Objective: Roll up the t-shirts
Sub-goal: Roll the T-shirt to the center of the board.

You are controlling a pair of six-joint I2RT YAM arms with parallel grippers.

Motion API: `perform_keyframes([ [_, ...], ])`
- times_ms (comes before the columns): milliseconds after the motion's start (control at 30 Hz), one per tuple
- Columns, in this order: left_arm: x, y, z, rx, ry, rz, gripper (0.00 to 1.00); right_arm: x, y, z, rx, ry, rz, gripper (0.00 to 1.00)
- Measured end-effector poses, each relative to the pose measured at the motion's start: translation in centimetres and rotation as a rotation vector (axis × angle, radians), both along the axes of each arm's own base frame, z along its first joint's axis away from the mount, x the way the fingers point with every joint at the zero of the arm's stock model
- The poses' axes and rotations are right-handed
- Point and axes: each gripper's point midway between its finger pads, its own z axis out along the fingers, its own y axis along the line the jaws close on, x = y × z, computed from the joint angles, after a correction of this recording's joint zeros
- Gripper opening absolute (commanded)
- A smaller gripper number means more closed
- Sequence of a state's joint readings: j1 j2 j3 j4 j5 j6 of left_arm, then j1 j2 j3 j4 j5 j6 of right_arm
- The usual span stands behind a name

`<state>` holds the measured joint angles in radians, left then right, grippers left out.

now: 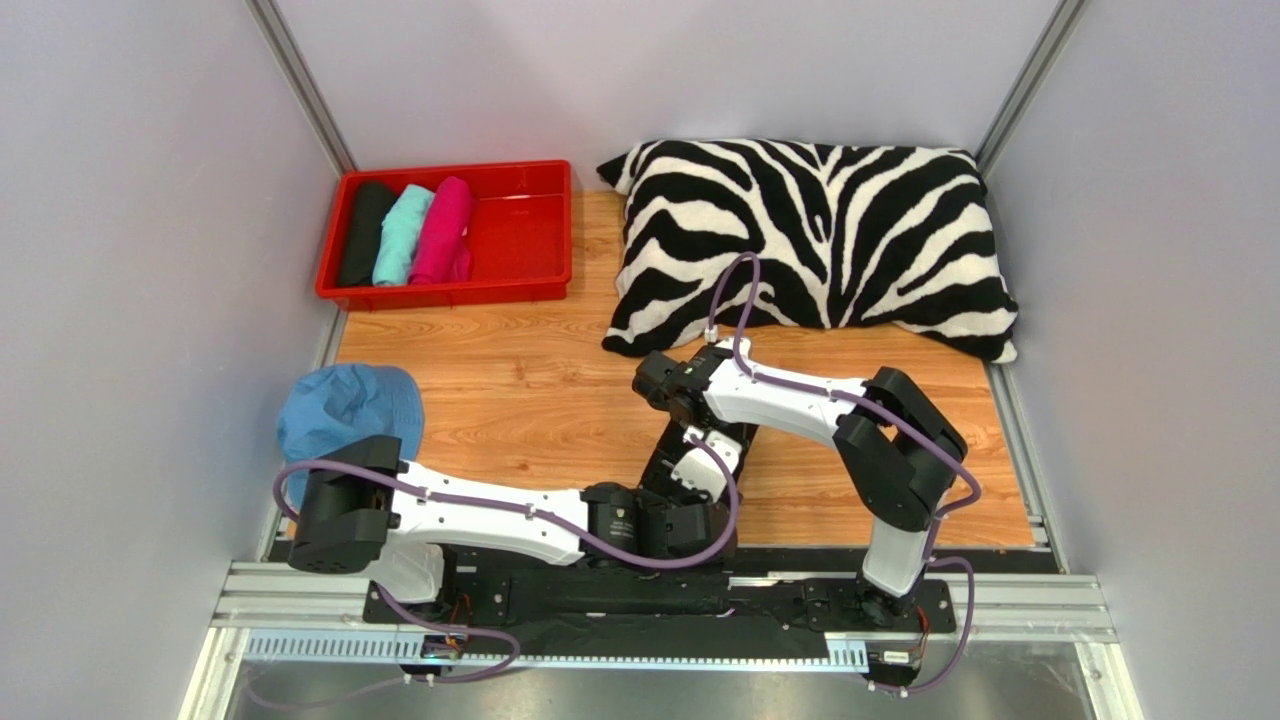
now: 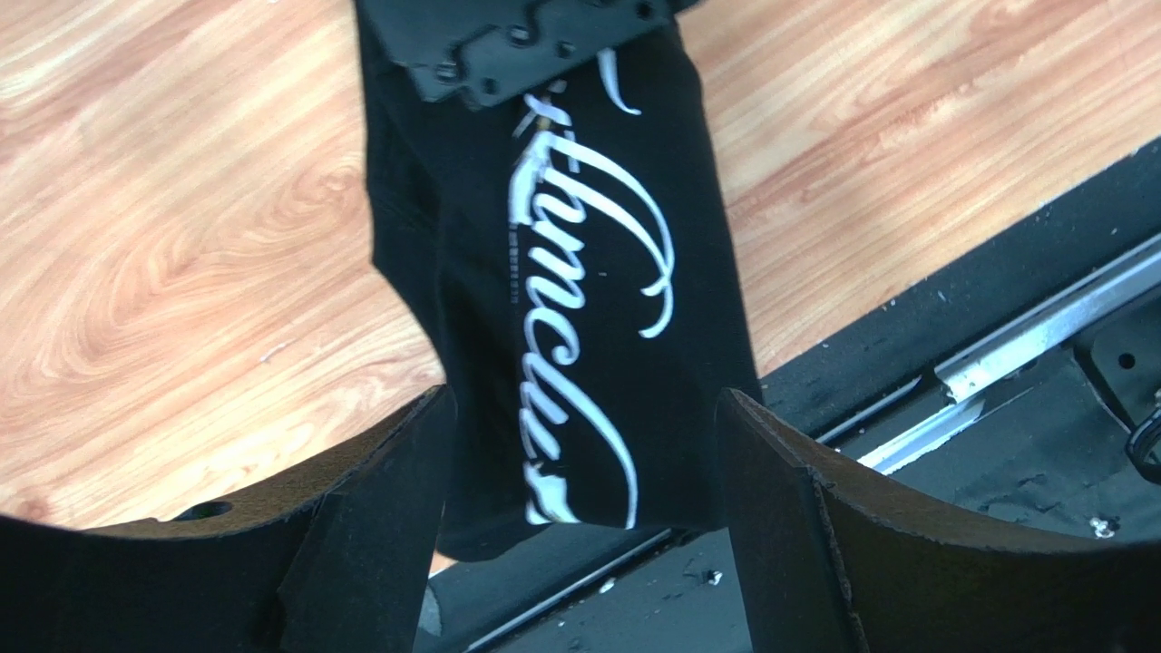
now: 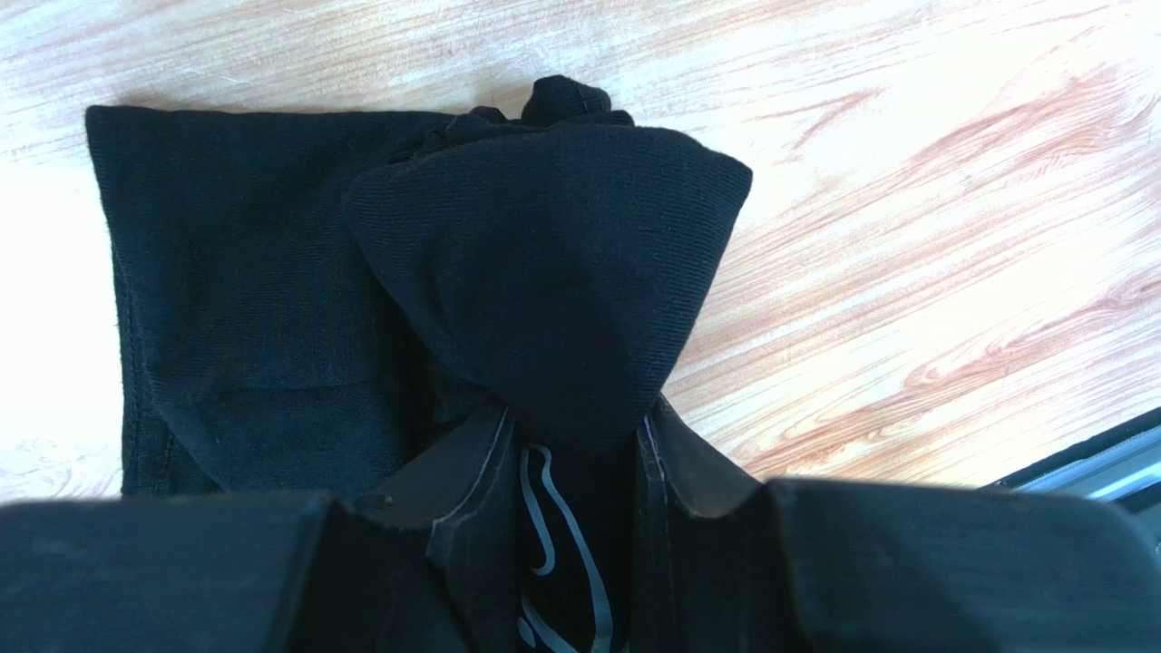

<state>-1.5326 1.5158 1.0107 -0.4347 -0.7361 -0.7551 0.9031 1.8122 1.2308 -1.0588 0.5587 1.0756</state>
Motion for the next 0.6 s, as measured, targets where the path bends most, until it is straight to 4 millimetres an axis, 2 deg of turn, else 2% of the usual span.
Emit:
perform_keyframes([
  [233, -0.8, -1.1, -2.5, 0.061, -0.006, -0.027, 0.78, 0.0, 0.0, -0.1, -0.002, 0.002, 0.005, 0.11],
  [367, -1.1, -1.4, -3.2, 0.074, -0.007, -0.032, 0.75, 0.0, 0.0, -0.2, -0.006, 0.005, 0.008, 0.11],
  [433, -1.1, -1.4, -3.5, 0.078, -0.01, -0.028, 0.7, 0.0, 0.0, -0.2, -0.006, 0.006, 0.009, 0.11],
  [533, -1.1, -1.6, -3.8, 0.08, -0.012, -0.022, 0.57, 0.0, 0.0, -0.2, -0.006, 0.006, 0.009, 0.13],
  [567, -1.1, -1.7, -4.0, 0.079, -0.01, -0.017, 0.44, 0.0, 0.0, -0.2, -0.006, 0.006, 0.009, 0.15],
  [600, -1.1, -1.7, -4.2, 0.08, -0.009, -0.011, 0.37, 0.0, 0.0, -0.2, -0.006, 0.006, 0.009, 0.16],
])
